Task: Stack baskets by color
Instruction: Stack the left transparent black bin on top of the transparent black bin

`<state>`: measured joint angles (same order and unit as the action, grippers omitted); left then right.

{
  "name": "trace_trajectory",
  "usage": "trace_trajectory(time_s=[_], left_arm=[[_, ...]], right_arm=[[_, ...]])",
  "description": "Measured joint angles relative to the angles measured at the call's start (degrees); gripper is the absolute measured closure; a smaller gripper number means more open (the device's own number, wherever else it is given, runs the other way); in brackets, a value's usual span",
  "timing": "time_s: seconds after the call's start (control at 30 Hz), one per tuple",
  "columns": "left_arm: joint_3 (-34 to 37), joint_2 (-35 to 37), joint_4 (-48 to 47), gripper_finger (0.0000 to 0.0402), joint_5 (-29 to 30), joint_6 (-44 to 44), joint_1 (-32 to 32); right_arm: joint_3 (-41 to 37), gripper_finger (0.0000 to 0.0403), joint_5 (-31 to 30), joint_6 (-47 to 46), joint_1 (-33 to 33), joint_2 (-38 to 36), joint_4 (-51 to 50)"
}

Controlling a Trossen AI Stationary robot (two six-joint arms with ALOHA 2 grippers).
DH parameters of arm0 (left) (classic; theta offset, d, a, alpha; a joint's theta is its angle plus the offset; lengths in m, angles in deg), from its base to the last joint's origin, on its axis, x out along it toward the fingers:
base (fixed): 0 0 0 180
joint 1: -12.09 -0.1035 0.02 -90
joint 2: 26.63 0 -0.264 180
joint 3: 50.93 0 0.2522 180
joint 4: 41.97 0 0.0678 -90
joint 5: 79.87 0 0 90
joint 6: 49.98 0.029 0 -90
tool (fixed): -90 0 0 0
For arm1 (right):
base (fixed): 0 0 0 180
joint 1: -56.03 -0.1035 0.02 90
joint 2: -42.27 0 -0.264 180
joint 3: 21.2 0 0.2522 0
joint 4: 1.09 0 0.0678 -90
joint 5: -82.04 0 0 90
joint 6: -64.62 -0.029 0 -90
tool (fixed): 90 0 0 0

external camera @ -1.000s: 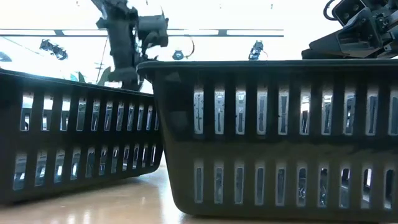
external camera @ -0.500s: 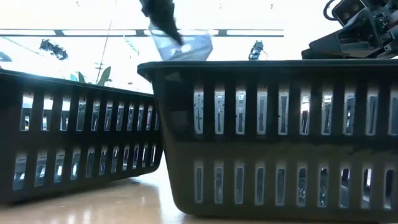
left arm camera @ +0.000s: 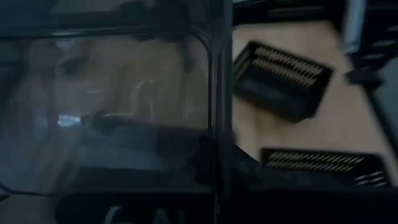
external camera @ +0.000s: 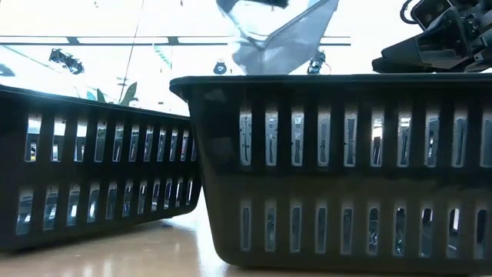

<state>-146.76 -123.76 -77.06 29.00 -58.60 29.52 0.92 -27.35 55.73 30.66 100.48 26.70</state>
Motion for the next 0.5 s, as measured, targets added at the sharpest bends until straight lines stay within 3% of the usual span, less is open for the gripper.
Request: trace_trajectory(time_s=[0.17,0.5], left_arm=[[0.0,-3.99,3.4,0.0393,-4.23,-2.75,0.5],[0.02,-6.48,1.98,0.0393,-4.36,-2.21,-0.25]], right_arm=[[0.0,0.0289,-0.02,0.1,0.01,-0.26,0.07],[0.0,0.0289,-0.02,0.53,0.0,-1.28,-0.32]])
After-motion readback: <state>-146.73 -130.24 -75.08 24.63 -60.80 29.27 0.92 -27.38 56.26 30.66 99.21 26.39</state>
